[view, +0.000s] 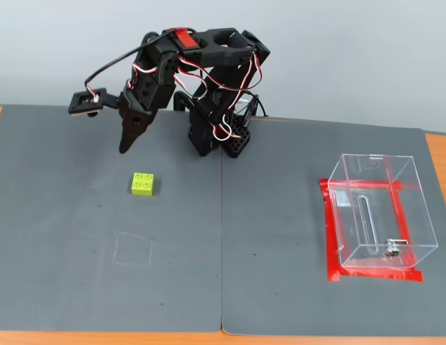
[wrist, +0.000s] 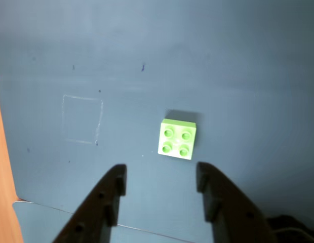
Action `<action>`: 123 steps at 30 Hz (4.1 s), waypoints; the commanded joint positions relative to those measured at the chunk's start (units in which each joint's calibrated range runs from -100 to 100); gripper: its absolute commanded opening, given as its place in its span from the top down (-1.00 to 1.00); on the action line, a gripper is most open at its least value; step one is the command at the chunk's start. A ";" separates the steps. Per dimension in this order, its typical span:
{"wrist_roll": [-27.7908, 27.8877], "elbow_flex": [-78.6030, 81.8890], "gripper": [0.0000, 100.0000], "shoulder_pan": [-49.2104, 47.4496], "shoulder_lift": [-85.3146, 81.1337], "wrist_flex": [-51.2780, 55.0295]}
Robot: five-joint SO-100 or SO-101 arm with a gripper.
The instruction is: Pick the green lego block and place it into the transparent box
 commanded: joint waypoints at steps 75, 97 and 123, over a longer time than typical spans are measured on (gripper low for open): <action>0.14 30.80 0.57 -3.78 0.12 -26.32; 0.04 34.33 0.57 -3.63 7.33 -33.61; 1.44 29.99 0.81 -3.93 3.09 -27.02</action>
